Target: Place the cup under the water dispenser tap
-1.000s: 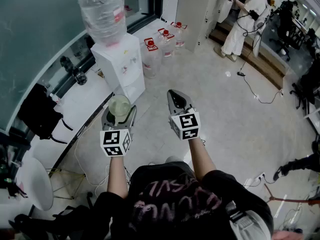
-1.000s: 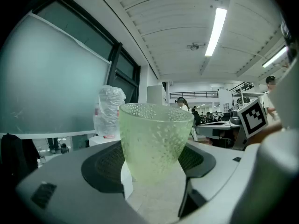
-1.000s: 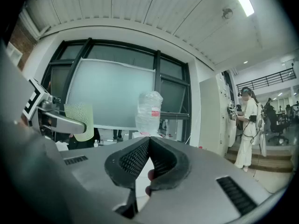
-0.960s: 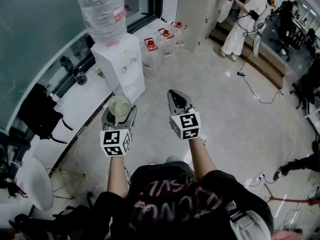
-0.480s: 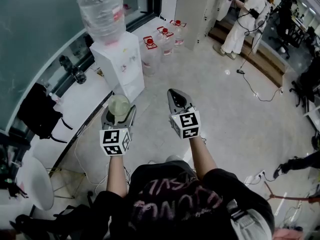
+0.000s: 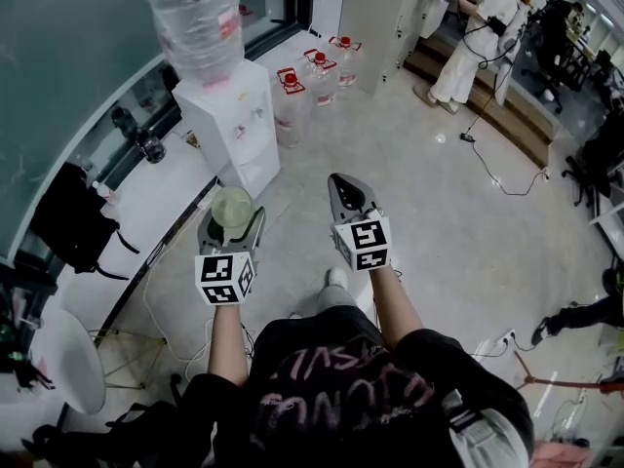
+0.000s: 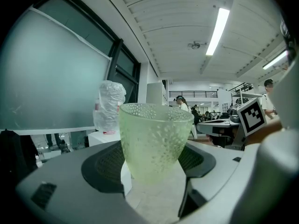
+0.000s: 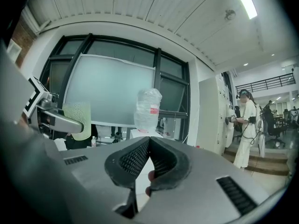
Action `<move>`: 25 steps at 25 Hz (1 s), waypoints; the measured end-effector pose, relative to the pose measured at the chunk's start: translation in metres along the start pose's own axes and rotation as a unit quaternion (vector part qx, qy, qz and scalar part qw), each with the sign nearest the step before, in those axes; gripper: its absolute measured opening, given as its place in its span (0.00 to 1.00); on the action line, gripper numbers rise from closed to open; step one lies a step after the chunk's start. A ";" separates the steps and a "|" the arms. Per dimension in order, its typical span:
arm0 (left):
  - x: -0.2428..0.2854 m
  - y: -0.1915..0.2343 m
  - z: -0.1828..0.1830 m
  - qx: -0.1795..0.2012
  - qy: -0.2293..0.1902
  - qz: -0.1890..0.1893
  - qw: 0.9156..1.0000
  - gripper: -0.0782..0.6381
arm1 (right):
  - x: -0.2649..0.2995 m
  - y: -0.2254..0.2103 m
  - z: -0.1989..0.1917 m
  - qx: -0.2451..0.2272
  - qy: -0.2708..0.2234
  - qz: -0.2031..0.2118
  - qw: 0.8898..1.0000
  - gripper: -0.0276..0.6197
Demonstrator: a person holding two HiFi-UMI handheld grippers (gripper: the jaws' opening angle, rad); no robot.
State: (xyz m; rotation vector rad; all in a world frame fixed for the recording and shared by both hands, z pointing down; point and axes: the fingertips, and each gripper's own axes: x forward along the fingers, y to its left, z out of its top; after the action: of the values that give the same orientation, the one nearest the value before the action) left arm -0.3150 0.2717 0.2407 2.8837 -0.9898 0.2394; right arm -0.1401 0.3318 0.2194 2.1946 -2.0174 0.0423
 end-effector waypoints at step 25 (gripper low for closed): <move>0.189 0.032 -0.012 -0.011 0.042 0.025 0.999 0.61 | 0.164 -0.123 -0.041 0.004 0.037 0.024 0.999 0.06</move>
State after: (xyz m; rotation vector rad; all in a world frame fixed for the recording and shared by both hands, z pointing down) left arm -0.1895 0.1341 0.2864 2.8070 -1.0425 0.3494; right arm 0.0003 0.1845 0.2693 2.1163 -2.0320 0.1352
